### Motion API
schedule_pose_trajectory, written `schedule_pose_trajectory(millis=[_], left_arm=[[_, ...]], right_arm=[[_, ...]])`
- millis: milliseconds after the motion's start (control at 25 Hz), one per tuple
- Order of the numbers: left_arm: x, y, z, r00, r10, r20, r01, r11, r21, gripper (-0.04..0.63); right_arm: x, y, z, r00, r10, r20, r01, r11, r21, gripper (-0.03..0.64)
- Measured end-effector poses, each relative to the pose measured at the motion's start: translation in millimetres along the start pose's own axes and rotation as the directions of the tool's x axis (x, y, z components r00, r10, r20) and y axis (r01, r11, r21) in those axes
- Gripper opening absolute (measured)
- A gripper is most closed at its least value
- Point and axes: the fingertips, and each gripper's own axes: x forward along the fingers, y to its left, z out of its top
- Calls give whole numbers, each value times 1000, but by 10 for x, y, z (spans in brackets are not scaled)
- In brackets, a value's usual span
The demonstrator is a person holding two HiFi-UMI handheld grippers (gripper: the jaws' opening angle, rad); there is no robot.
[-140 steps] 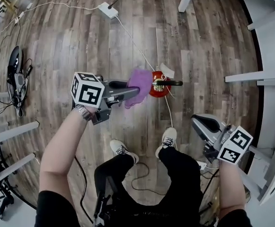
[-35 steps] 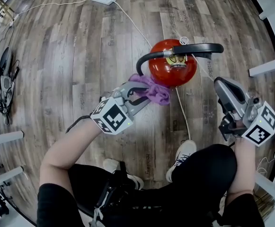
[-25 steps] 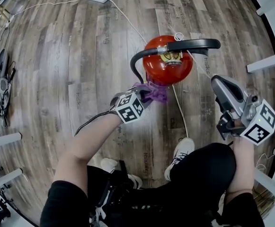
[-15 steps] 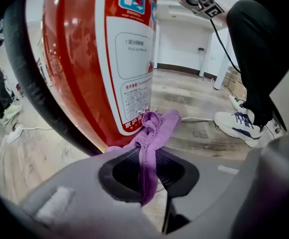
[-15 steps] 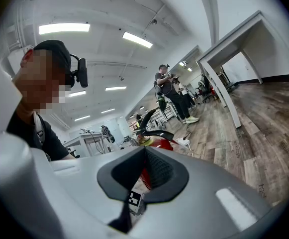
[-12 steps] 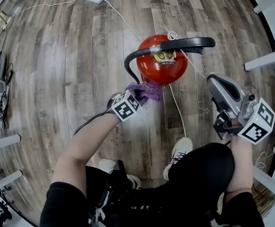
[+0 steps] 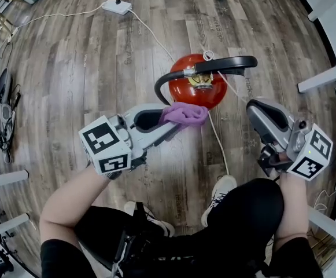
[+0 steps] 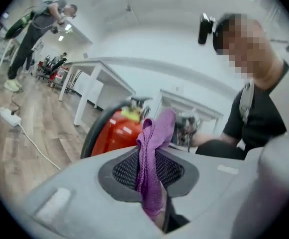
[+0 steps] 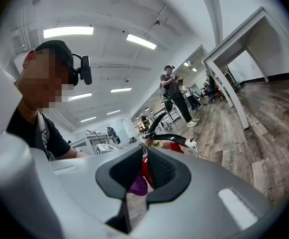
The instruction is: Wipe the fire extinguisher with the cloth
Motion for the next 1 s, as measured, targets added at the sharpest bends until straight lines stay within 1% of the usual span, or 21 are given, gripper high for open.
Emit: schedule_pose_trajectory(millis=[40, 80, 120, 160, 200, 240, 280, 360, 440, 520, 600, 640, 680, 720, 840, 920, 1000], left_arm=[[-62, -70, 187, 997, -25, 68, 29, 998, -62, 66], [-114, -133, 353, 989, -52, 136, 69, 990, -126, 66], [-156, -197, 498, 976, -80, 201, 117, 976, -183, 66], [-185, -265, 621, 961, -107, 257, 167, 960, -224, 66], [-200, -335, 717, 945, -132, 299, 211, 946, -248, 66], [-202, -402, 787, 933, -153, 327, 244, 935, -256, 66], [-191, -465, 837, 924, -170, 343, 266, 930, -254, 67], [-140, -574, 893, 913, -197, 356, 294, 925, -241, 67], [-82, -667, 908, 908, -220, 356, 314, 920, -233, 67], [-37, -745, 898, 906, -241, 347, 330, 917, -224, 69], [2, -796, 869, 908, -254, 332, 334, 919, -208, 69], [15, -805, 849, 911, -255, 324, 330, 922, -203, 71], [18, -806, 829, 913, -253, 319, 326, 924, -200, 71], [14, -804, 809, 916, -252, 313, 323, 926, -198, 75], [-10, -817, 781, 920, -255, 297, 315, 933, -175, 85], [-51, -818, 803, 917, -258, 305, 317, 935, -161, 89], [-115, -795, 836, 911, -260, 319, 321, 934, -156, 89]], right_arm=[[28, 57, -1, 1000, 27, -5, -27, 1000, 1, 43], [67, 127, -7, 998, 60, -14, -60, 998, 3, 69], [115, 203, -19, 995, 94, -25, -94, 996, 5, 90], [168, 280, -34, 991, 125, -38, -125, 992, 4, 112], [223, 351, -47, 987, 152, -50, -152, 988, 4, 136], [273, 414, -51, 983, 175, -57, -175, 985, 8, 161], [316, 468, -41, 979, 196, -57, -195, 981, 18, 178], [379, 560, 0, 970, 238, -49, -236, 971, 46, 201], [427, 651, 18, 960, 275, -51, -272, 960, 61, 219], [474, 742, -11, 951, 302, -74, -298, 953, 55, 233], [510, 811, -53, 943, 317, -100, -314, 948, 43, 233], [516, 840, -73, 939, 324, -111, -322, 946, 36, 220], [515, 866, -93, 936, 331, -122, -331, 943, 29, 179], [509, 887, -114, 932, 336, -134, -337, 941, 17, 107], [453, 910, -123, 929, 335, -157, -343, 939, -28, 84], [341, 818, -4, 942, 319, -109, -322, 947, -13, 77], [138, 582, 253, 964, 265, 7, -265, 963, 45, 74]])
